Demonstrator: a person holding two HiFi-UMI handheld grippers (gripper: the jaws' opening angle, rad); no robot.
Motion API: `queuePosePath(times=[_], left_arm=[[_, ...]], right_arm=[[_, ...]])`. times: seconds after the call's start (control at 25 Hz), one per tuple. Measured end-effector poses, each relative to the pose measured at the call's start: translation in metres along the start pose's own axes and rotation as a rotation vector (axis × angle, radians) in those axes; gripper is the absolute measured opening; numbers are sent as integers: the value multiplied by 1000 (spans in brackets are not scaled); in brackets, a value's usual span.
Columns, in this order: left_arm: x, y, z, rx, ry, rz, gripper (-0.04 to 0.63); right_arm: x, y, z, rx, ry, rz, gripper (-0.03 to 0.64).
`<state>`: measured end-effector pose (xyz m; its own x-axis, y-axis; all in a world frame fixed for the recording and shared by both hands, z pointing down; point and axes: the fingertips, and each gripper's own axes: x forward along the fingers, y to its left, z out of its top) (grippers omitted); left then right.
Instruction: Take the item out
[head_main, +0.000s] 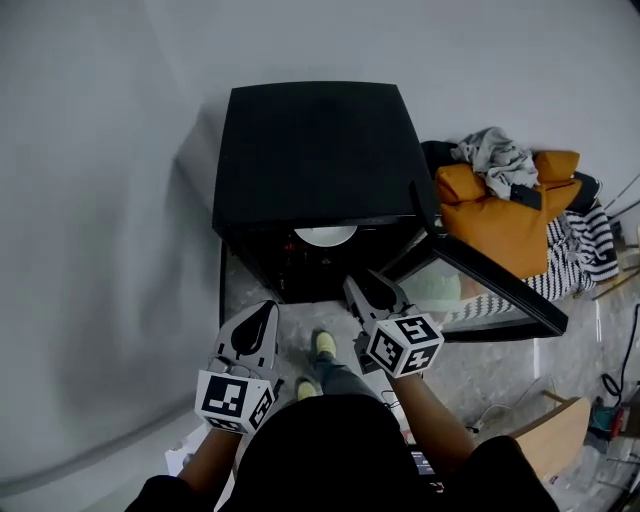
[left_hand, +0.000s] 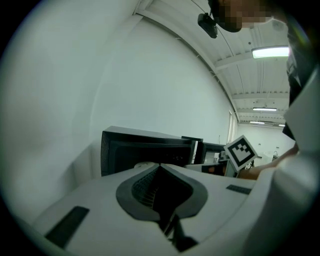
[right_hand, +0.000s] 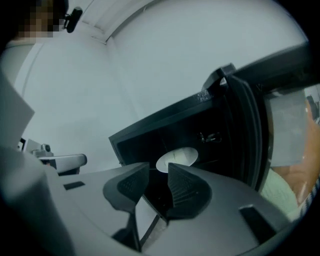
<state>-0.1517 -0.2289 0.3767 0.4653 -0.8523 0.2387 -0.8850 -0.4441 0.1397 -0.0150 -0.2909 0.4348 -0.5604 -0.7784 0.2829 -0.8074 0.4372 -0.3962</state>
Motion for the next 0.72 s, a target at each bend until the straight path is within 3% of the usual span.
queuePosePath(times=[0.2, 0.4, 0.72], left_arm=[[26, 15, 3, 36, 35, 11, 8], [35, 23, 9, 54, 60, 25, 8], [37, 39, 11, 50, 78, 74, 8]], right_arm=[[44, -29, -7, 156, 16, -37, 114], [71, -49, -20, 378, 34, -58, 137], [101, -67, -34, 683, 24, -40, 150]])
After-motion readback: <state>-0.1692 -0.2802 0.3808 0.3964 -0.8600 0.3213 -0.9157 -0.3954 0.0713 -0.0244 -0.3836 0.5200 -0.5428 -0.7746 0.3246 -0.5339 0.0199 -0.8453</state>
